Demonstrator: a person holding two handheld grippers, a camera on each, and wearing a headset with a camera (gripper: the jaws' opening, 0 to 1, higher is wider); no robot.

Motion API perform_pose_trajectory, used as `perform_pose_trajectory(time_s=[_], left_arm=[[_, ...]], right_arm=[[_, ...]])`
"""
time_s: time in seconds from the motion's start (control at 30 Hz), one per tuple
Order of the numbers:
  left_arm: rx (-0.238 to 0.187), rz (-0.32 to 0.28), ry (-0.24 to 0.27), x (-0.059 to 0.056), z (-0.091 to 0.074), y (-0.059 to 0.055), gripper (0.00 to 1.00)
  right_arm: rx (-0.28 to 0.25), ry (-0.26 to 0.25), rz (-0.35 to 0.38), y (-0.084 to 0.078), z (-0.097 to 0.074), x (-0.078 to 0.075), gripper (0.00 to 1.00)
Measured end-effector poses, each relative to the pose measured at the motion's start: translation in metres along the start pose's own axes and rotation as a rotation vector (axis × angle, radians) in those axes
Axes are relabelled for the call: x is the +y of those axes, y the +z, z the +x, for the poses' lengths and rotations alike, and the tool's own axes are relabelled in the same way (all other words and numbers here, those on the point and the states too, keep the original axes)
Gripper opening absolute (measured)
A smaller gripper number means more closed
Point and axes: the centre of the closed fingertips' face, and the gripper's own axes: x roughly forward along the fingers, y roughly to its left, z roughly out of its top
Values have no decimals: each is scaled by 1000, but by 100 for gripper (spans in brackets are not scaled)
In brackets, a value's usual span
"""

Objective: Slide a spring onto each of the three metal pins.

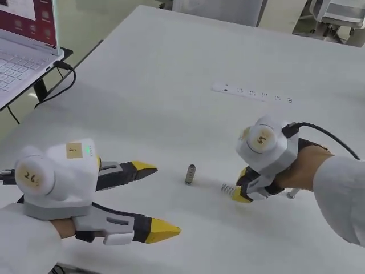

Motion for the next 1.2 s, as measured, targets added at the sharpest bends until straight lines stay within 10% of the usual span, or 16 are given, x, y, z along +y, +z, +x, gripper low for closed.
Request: perform_pose_trajectory(time_s=[1.2], left_arm=[[13, 4, -22, -4, 4, -4, 64]], right_arm=[[49, 24, -79, -5, 13, 26, 8]])
